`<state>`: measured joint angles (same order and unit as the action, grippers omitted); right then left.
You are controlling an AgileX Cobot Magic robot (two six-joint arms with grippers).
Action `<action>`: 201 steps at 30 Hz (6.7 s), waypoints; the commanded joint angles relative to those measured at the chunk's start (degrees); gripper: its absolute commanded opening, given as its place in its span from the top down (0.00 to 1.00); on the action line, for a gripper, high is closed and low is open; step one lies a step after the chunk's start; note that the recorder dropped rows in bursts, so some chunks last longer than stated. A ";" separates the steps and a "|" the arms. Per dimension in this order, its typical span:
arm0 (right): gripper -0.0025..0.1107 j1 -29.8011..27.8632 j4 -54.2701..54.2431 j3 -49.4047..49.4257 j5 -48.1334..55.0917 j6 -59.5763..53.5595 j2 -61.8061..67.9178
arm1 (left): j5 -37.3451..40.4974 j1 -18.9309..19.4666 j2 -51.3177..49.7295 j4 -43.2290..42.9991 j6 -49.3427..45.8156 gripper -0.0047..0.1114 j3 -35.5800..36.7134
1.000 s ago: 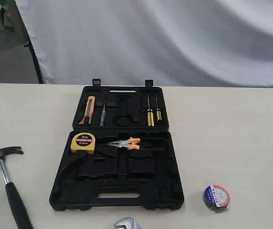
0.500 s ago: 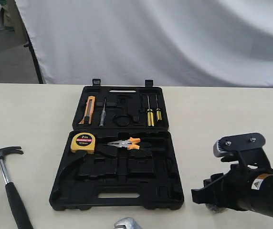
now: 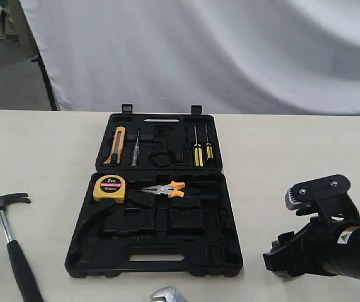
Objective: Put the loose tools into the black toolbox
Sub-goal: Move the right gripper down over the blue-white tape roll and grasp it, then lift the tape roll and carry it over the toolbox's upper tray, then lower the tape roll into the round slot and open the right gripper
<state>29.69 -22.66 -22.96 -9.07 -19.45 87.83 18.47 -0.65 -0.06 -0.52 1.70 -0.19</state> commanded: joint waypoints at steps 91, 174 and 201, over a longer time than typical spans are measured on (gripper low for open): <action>0.98 2.19 -0.42 -14.21 10.22 2.72 -6.95 | -0.15 -0.40 0.06 0.15 0.06 0.96 0.19; 0.44 7.78 14.68 -82.54 33.91 10.62 52.19 | -0.15 -0.40 0.06 0.15 0.06 0.96 0.19; 0.97 6.16 13.96 -103.34 60.15 9.54 52.31 | -0.15 -0.40 0.06 0.15 0.06 0.96 0.19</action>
<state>35.58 -8.58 -125.82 50.45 -9.10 140.34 18.47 -0.65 -0.06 -0.52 1.70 -0.19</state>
